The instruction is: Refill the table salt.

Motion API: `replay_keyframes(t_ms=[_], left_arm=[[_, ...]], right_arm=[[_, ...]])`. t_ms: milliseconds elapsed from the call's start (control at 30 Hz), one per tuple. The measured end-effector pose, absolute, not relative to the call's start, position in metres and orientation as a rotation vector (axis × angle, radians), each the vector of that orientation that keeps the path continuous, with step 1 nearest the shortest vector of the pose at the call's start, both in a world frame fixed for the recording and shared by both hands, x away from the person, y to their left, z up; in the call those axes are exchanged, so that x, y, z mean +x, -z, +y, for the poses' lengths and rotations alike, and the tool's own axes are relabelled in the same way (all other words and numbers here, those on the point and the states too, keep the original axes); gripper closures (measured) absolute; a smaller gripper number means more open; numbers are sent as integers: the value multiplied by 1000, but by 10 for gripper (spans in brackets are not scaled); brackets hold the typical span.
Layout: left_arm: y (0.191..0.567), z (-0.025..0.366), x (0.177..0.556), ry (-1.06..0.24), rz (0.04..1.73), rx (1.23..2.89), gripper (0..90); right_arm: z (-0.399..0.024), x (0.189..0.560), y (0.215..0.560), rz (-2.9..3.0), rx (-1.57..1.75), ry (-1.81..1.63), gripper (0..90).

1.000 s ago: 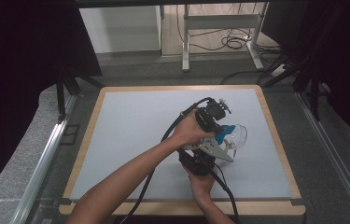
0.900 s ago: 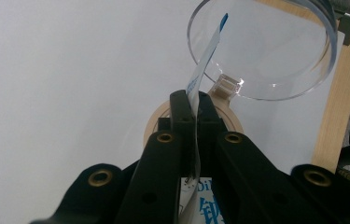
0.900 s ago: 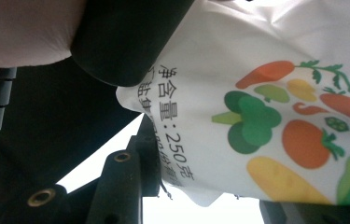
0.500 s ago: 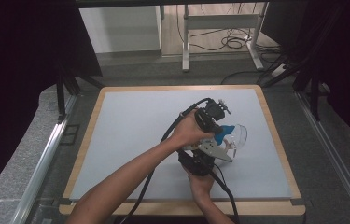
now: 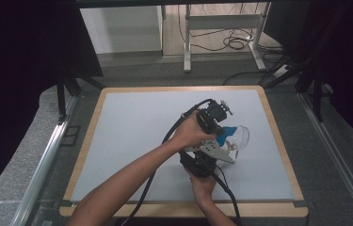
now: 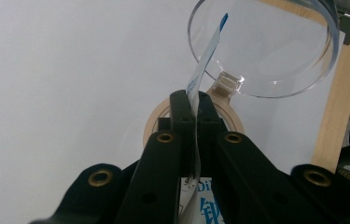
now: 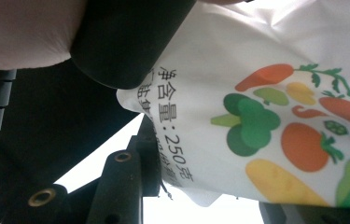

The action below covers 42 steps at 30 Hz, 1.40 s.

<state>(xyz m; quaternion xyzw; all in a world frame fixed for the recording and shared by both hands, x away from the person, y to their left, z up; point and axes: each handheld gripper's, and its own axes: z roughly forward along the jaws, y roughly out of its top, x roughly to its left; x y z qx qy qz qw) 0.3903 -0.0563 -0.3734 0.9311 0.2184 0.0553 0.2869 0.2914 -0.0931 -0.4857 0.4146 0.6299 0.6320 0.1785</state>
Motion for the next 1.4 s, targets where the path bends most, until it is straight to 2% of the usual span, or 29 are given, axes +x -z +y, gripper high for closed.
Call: replay_keyframes(t_ms=[1400], left_arm=[[379,-57,390,-150,588,2499,900]], right_arm=[[-95,294,489,1771,1194,-1835,634]])
